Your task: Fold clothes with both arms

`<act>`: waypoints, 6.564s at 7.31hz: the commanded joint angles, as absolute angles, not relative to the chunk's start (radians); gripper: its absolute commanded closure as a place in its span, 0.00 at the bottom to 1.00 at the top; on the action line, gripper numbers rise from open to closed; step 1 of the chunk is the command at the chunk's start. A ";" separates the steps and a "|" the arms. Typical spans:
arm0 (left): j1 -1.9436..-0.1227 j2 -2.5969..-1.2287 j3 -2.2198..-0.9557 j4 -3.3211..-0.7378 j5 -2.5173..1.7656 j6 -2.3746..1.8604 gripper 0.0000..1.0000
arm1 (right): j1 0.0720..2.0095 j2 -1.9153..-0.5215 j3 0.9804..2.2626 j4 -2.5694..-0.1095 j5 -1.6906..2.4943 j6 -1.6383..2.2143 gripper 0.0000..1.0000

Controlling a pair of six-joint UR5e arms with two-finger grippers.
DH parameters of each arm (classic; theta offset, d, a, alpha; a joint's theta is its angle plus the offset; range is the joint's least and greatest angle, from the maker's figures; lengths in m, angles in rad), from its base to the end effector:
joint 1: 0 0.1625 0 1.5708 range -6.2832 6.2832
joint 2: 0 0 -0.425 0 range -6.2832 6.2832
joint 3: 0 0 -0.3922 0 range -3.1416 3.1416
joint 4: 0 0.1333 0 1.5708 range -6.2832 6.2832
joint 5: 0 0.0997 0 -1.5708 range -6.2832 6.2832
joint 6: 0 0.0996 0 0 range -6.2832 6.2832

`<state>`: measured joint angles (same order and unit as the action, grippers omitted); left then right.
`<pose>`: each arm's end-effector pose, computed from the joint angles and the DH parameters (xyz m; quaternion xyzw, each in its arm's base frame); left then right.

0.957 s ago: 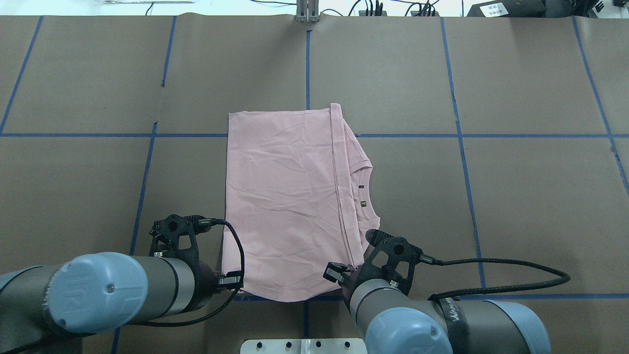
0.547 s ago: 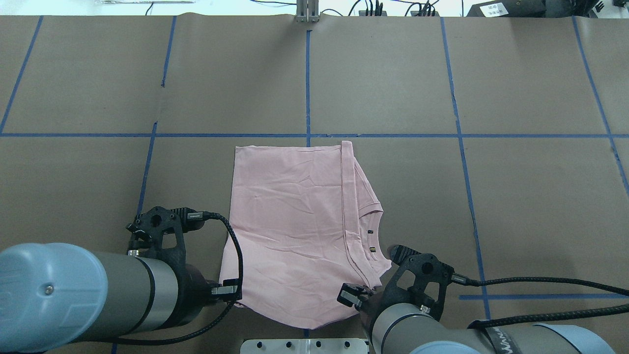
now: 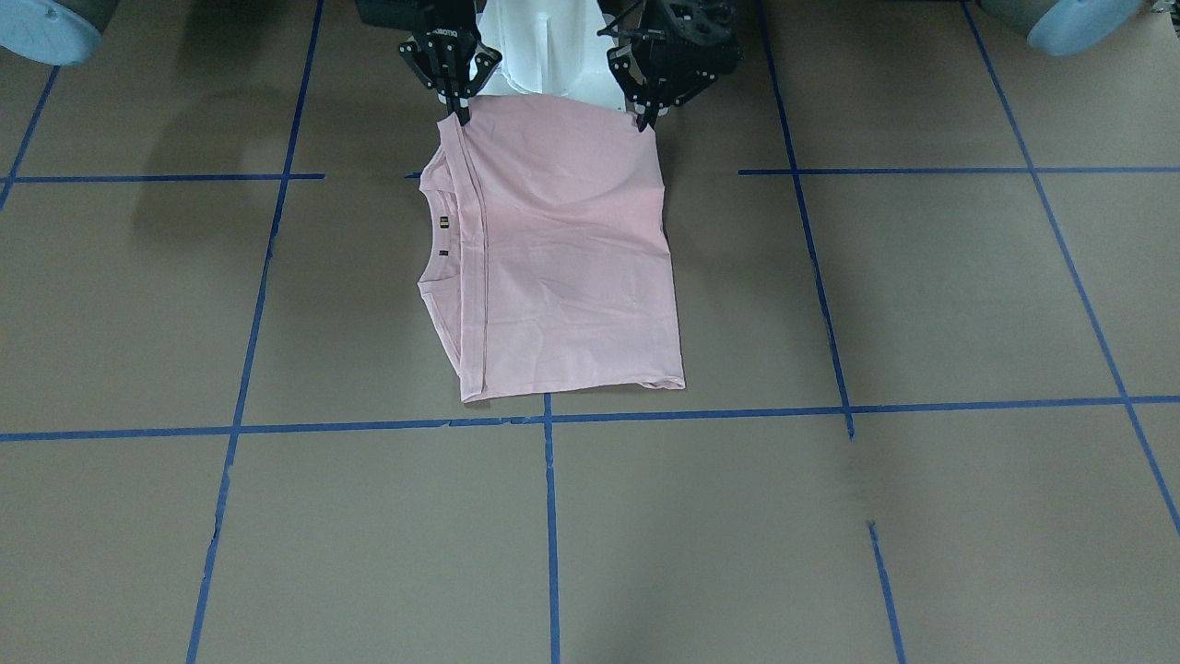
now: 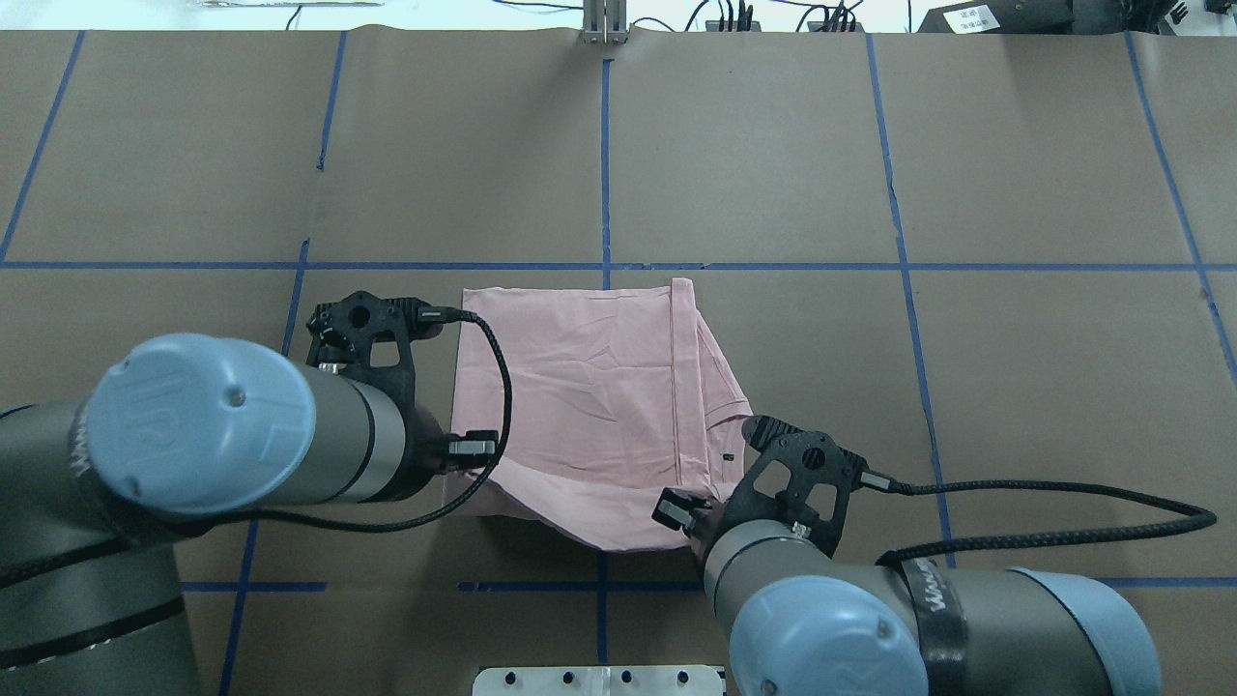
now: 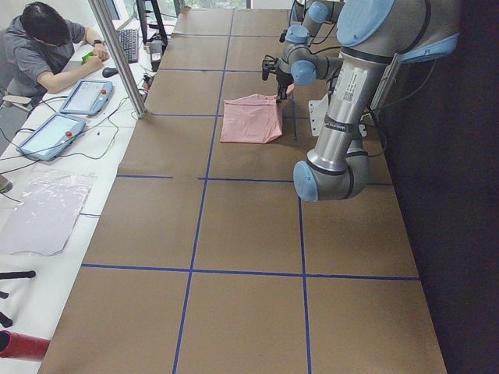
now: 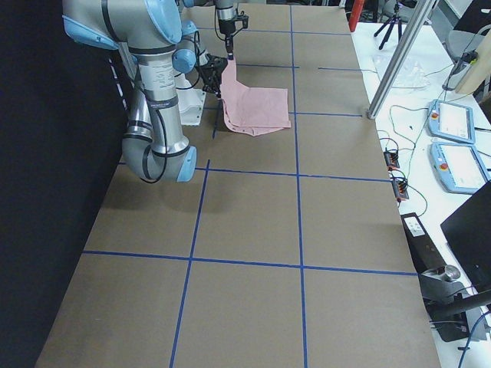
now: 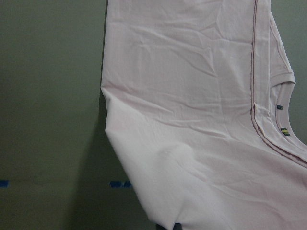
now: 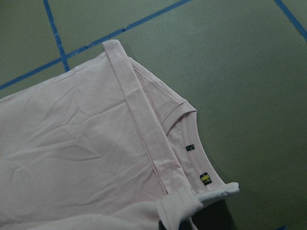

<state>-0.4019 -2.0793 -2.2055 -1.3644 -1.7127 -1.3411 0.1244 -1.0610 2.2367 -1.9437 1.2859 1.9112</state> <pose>0.4209 -0.3084 0.1549 0.0797 0.4477 -0.0447 0.8895 -0.4725 -0.2216 0.1662 0.0882 -0.3986 0.2638 0.8739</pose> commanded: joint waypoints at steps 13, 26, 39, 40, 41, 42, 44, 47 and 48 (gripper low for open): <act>-0.915 -2.111 -1.596 -1.923 -1.949 -0.647 0.00 | 0.900 -0.872 1.433 -1.388 1.989 0.987 0.00; -1.652 -1.501 -1.681 -1.514 -2.350 0.333 0.00 | 1.605 -1.727 1.604 -1.389 2.315 -0.030 0.00; -1.647 -1.482 -1.681 -1.523 -2.372 0.337 0.00 | 1.537 -1.813 1.776 -1.516 2.290 -0.049 0.00; -1.647 -1.483 -1.681 -1.525 -2.370 0.339 0.00 | 1.537 -1.818 1.776 -1.514 2.287 -0.046 0.00; -1.647 -1.482 -1.683 -1.526 -2.372 0.341 0.00 | 1.537 -1.821 1.776 -1.514 2.287 -0.045 0.00; -1.647 -1.482 -1.681 -1.525 -2.372 0.342 0.00 | 1.537 -1.821 1.769 -1.516 2.287 -0.040 0.00; -1.647 -1.480 -1.681 -1.525 -2.370 0.341 0.00 | 1.537 -1.813 1.766 -1.520 2.289 -0.040 0.00; -1.647 -1.468 -1.680 -1.525 -2.306 0.334 0.00 | 1.537 -1.819 1.752 -1.514 2.286 -0.048 0.00; -1.647 -1.467 -1.689 -1.520 -2.313 0.325 0.00 | 1.537 -1.819 1.756 -1.514 2.284 -0.048 0.00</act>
